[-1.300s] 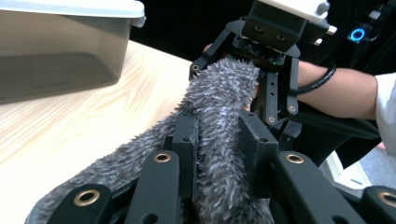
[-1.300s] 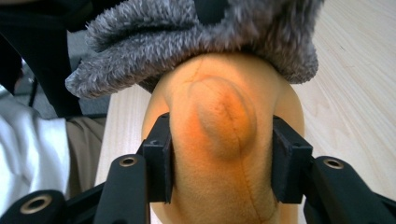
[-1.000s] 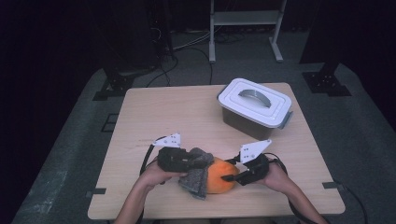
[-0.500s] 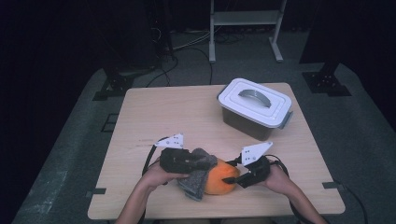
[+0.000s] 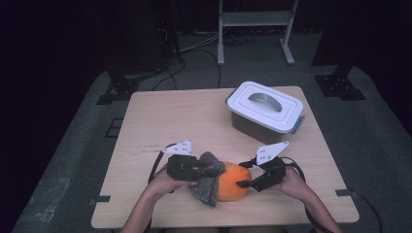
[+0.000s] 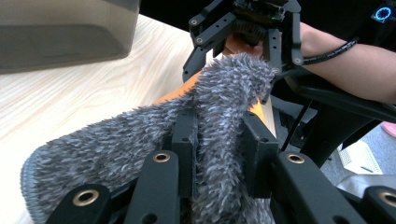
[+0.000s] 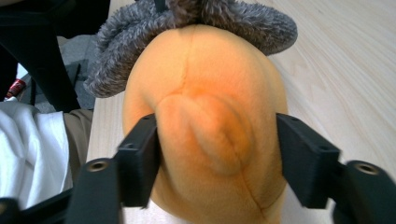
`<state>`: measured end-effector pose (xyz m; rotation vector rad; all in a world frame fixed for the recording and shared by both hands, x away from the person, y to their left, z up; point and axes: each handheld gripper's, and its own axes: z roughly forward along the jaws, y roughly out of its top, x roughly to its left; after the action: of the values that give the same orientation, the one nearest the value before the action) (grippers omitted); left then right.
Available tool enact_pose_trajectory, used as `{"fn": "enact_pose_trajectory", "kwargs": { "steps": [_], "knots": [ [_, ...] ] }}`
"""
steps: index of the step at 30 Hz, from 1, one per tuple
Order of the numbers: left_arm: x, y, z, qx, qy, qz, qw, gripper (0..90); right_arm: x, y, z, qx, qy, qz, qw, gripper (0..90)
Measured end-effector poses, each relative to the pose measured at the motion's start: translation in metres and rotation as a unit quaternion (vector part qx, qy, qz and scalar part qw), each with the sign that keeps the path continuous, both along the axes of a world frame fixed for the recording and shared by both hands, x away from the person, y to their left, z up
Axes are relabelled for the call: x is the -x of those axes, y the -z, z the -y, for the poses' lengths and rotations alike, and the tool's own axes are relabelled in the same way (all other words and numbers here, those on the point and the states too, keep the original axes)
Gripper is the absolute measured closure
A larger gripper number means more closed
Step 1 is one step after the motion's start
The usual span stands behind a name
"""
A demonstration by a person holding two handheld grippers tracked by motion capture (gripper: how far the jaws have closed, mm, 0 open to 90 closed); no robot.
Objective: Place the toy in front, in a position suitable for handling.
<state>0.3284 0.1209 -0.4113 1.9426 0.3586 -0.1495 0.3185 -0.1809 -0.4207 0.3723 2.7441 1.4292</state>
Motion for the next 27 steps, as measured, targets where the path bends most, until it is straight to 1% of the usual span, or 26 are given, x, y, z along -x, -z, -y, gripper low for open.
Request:
{"fn": "enact_pose_trajectory", "kwargs": {
  "steps": [2,6,8,11,12,14,16,17,19,21,22,26,27],
  "knots": [
    [0.0,0.0,0.001,-0.001,0.001,-0.001,1.0,70.2,0.004,-0.004,-0.003,0.009,0.008,-0.002,0.9999,28.4],
    [0.001,-0.001,0.003,-0.001,-0.001,-0.003,1.0,70.2,0.012,-0.011,-0.01,0.02,0.014,0.004,0.9997,25.8],
    [0.002,-0.001,0.004,-0.001,0.0,-0.004,1.0,70.2,0.014,-0.013,-0.012,0.017,0.018,0.001,0.9997,24.2],
    [0.004,-0.002,0.008,-0.002,0.006,0.0,1.0,70.2,0.016,-0.017,-0.018,0.012,0.025,-0.004,0.9996,22.8],
    [0.004,-0.002,0.009,-0.003,0.007,0.0,1.0,70.2,0.017,-0.018,-0.021,0.024,0.026,0.001,0.9994,22.7],
    [0.004,-0.002,0.009,-0.004,0.008,0.0,1.0,70.2,0.017,-0.015,-0.023,0.034,0.026,0.009,0.9991,22.9],
    [0.004,-0.002,0.008,-0.004,0.007,-0.001,1.0,70.2,0.014,-0.009,-0.023,0.031,0.03,-0.006,0.999,25.4],
    [0.003,-0.002,0.008,-0.002,0.008,0.0,1.0,70.2,0.013,-0.007,-0.022,0.026,0.027,-0.009,0.9993,29.1],
    [0.004,-0.004,0.008,0.006,0.01,-0.002,0.9999,70.2,0.014,-0.006,-0.022,0.024,0.018,-0.008,0.9995,35.6],
    [0.005,-0.008,0.01,0.011,0.014,0.001,0.9998,70.2,0.015,-0.007,-0.023,0.032,0.001,0.002,0.9995,41.3],
    [0.006,-0.009,0.011,0.01,0.017,0.003,0.9998,70.2,0.015,-0.008,-0.024,0.035,-0.007,0.008,0.9993,43.3],
    [0.006,-0.011,0.013,0.01,0.021,0.009,0.9997,70.2,0.015,-0.011,-0.029,0.038,-0.03,0.022,0.9986,46.5],
    [0.006,-0.011,0.012,0.01,0.02,0.007,0.9997,70.2,0.015,-0.011,-0.03,0.038,-0.034,0.027,0.9983,46.7]
  ]
}}
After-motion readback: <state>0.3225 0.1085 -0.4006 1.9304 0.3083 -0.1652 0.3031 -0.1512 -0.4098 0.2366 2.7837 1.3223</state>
